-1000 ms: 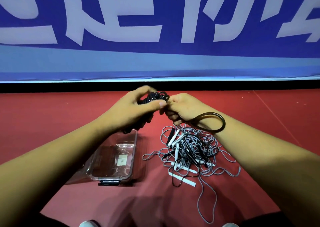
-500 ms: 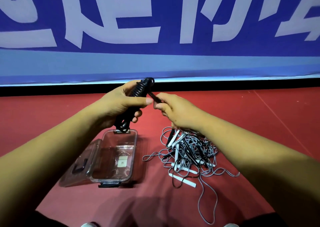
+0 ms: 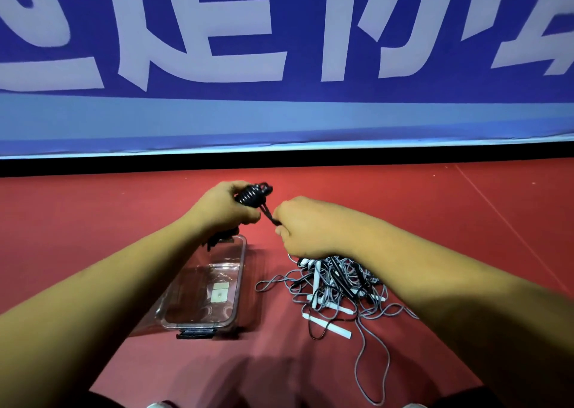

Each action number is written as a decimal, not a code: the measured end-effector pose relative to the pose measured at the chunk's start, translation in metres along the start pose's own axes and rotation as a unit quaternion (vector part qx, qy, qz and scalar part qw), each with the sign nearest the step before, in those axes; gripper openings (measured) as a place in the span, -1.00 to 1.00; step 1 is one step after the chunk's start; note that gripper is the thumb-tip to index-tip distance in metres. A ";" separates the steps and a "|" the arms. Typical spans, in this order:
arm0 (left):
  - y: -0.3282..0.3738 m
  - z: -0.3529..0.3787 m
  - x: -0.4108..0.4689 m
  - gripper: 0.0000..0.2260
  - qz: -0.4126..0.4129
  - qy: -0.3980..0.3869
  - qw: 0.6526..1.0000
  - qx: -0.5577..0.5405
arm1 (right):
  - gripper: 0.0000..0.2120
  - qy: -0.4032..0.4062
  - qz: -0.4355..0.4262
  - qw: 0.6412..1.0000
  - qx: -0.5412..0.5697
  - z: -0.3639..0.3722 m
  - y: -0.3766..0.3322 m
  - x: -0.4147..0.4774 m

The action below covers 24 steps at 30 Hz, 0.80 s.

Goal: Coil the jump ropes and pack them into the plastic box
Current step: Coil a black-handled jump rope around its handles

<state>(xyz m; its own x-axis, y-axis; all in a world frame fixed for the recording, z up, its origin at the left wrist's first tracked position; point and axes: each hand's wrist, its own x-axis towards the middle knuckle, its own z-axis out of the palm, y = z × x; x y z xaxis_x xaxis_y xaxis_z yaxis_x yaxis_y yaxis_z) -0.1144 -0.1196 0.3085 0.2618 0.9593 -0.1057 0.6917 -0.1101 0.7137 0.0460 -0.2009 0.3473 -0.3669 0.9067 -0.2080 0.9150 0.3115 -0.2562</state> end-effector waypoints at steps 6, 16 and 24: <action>0.013 0.010 -0.017 -0.73 0.102 -0.098 0.918 0.370 | -0.86 0.086 -0.032 0.994 -0.061 -0.010 0.014 -0.004; 0.022 0.000 -0.036 -0.65 0.226 -0.224 0.903 0.288 | -0.92 0.054 -0.043 0.981 0.179 -0.004 0.043 0.012; 0.028 0.000 -0.050 -0.72 0.173 -0.204 0.963 0.007 | -0.92 -0.015 0.029 0.889 0.456 -0.004 0.048 0.003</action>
<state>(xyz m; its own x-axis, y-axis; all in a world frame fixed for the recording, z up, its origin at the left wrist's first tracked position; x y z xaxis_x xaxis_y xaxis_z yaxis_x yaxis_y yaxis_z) -0.1081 -0.1704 0.3340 0.7193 0.6826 -0.1292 0.5243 -0.4114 0.7456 0.0894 -0.1819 0.3382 -0.3407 0.9015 -0.2669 0.4201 -0.1080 -0.9010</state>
